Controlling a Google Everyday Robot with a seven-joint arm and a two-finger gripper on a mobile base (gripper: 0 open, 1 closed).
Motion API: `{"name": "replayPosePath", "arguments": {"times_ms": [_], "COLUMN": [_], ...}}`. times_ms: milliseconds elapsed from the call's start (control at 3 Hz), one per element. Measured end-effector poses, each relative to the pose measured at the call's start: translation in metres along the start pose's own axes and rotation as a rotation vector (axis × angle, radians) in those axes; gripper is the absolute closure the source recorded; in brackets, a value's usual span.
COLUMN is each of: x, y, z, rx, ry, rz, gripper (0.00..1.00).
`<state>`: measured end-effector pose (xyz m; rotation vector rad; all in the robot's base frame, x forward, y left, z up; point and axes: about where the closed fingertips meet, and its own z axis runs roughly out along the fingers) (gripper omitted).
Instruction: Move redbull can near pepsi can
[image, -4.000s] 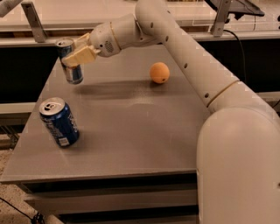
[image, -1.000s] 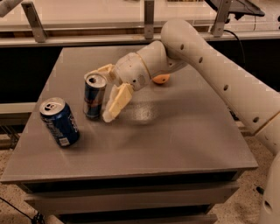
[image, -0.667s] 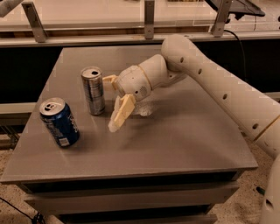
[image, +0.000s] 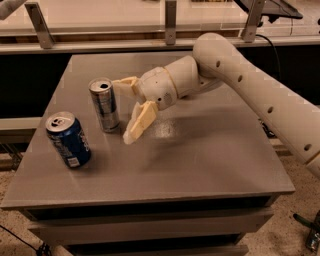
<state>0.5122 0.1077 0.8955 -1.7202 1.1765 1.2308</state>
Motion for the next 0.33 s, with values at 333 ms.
{"name": "replayPosePath", "arguments": {"times_ms": [333], "x": [-0.0068], "y": [-0.0021], "z": [-0.0043], "rx": [0.029], "ry": [-0.007], "rz": [-0.009], "gripper": [0.0]}}
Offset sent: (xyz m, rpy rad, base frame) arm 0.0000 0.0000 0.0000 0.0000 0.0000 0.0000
